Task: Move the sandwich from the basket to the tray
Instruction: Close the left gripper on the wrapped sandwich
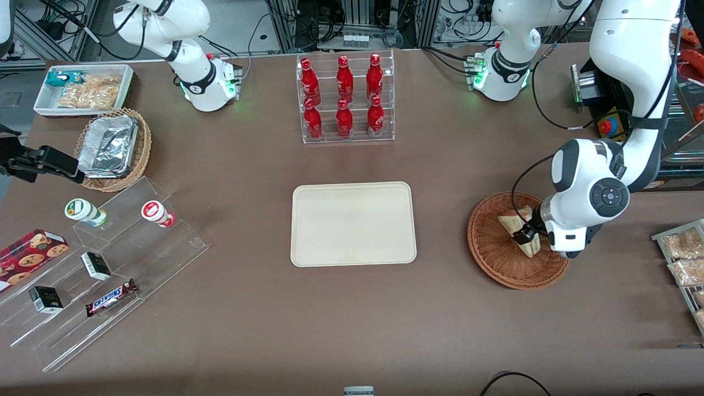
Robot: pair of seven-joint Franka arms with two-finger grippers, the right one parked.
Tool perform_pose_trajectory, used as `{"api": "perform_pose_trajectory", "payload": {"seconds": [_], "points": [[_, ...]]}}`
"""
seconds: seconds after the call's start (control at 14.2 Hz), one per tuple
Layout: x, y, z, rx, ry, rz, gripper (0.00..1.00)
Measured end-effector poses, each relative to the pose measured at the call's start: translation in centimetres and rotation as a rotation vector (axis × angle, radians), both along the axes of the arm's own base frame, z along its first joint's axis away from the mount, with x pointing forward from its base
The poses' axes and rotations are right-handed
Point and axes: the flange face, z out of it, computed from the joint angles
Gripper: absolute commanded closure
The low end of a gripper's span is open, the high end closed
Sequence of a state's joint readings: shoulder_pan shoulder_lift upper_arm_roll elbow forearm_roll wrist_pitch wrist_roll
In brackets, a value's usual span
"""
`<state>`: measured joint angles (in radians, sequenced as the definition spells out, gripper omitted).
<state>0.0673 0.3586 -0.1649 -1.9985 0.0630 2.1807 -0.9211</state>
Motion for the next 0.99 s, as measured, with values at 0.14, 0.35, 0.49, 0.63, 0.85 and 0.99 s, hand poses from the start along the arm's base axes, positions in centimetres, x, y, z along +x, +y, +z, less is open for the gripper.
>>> {"api": "perform_pose_trajectory", "payload": {"seconds": [0.14,0.35,0.49,0.63,0.85,0.99], "points": [[-0.3,0.0,-0.9,0.001,0.016,0.005,0.00],[-0.4,-0.2,-2.1,-0.001,0.036,0.004,0.00],[-0.5,-0.3,-2.5,-0.001,0.041,0.004,0.06],[-0.5,-0.4,-2.7,-0.001,0.044,0.006,0.26],[-0.4,-0.4,-2.6,0.002,0.037,0.022,0.68],[-0.2,-0.4,-2.4,0.002,0.031,0.027,0.85]]}}
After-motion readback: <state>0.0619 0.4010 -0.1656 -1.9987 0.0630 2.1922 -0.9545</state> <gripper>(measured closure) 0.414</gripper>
